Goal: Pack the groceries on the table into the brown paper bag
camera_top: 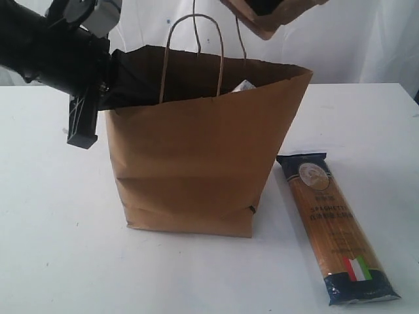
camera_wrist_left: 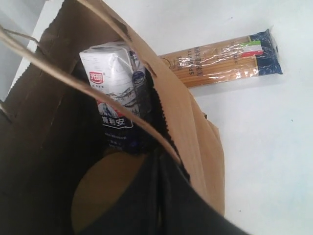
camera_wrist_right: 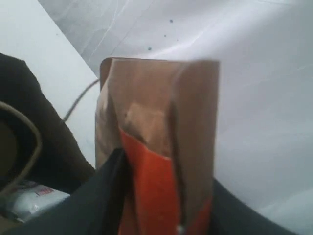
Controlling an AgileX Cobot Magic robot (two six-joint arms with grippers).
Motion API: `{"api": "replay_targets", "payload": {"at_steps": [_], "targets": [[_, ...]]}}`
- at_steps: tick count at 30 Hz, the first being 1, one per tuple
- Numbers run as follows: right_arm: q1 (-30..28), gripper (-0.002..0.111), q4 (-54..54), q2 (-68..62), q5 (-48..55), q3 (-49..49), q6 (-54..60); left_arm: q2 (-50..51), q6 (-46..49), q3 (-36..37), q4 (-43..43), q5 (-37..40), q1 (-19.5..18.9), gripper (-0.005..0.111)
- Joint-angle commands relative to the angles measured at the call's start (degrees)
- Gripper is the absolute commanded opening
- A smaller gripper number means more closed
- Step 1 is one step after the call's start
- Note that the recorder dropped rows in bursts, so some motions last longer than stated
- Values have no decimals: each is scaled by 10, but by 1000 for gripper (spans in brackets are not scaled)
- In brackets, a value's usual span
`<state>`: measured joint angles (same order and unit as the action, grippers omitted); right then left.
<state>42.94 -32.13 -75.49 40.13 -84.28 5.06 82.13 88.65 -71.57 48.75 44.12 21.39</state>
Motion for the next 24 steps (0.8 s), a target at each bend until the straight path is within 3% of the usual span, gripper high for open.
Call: {"api": "replay_targets", "payload": {"at_steps": [1, 6, 15, 24], "targets": [[-3, 0, 44, 4, -34, -6, 13, -10, 1, -2, 16, 19, 1, 0], [-3, 0, 100, 4, -10, -6, 76, -10, 1, -2, 16, 19, 1, 0], [-3, 0, 56, 0, -51, -6, 66, -10, 1, -2, 16, 46, 1, 0], [-3, 0, 178, -1, 13, -6, 167, -10, 1, -2, 16, 50, 1, 0]]}}
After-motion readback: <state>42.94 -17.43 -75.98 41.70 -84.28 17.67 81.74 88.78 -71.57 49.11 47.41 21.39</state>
